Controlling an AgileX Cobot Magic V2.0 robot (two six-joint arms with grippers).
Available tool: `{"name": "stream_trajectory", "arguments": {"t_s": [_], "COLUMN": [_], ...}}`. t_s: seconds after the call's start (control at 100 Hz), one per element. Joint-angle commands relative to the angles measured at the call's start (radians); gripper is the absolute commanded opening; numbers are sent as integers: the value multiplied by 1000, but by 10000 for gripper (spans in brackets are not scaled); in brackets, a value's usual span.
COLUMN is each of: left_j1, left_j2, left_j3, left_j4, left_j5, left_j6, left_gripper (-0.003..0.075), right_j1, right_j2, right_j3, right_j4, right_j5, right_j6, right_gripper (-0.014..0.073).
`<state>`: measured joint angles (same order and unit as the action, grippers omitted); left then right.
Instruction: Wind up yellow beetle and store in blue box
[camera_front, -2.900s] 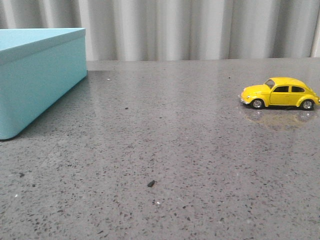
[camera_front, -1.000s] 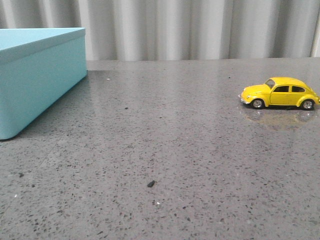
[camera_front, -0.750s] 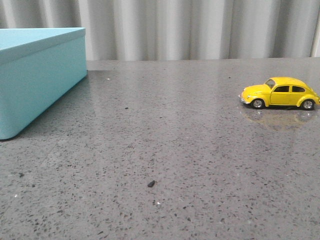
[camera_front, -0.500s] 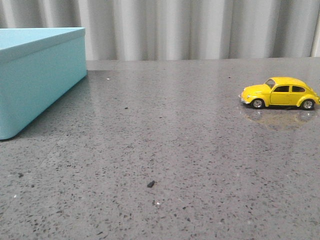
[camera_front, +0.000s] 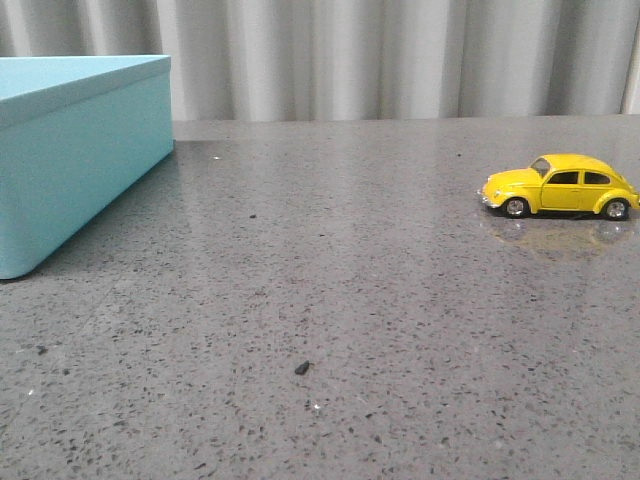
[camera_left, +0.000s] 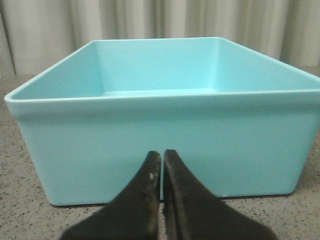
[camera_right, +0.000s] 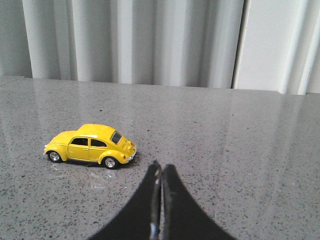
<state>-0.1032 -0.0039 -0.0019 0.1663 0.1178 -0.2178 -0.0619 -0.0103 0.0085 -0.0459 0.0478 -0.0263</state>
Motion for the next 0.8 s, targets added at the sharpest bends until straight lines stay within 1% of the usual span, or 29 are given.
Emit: {"name": "stream_trajectory", "arguments": {"t_s": [0.0,0.26,0.38,0.46,0.53,0.66,0.79], "left_j1": [2,2,2,2,2,2,2], "left_j2": [-30,-30,-30,-30,-24,5,56], "left_j3": [28,24,19,6,-12,-59,-128], "left_j4": [3,3,-25,-33,-33,-33,-31], "left_j5": [-87,-91,-118,-118,-118,-118,-107], "left_j6": [-9,-9,-9,-9,-9,-9,-9], "left_gripper": [-21,-21,-21,-21,-21,-22,-22], "right_j1": [-8,-8,-8,-8,-8,-8,-8], "right_j2": [-21,-21,-20,-16,-4,51,131], "right_j3": [22,22,8,-12,-36,-103,-183], "right_j4": [-2,-2,46,54,54,54,59], "right_j5": [-72,-74,-72,-61,-35,66,97], "right_j6": [-1,-1,-1,-1,-1,-1,-1], "right_gripper": [-61,-61,-61,-61,-61,-61,-61]}}
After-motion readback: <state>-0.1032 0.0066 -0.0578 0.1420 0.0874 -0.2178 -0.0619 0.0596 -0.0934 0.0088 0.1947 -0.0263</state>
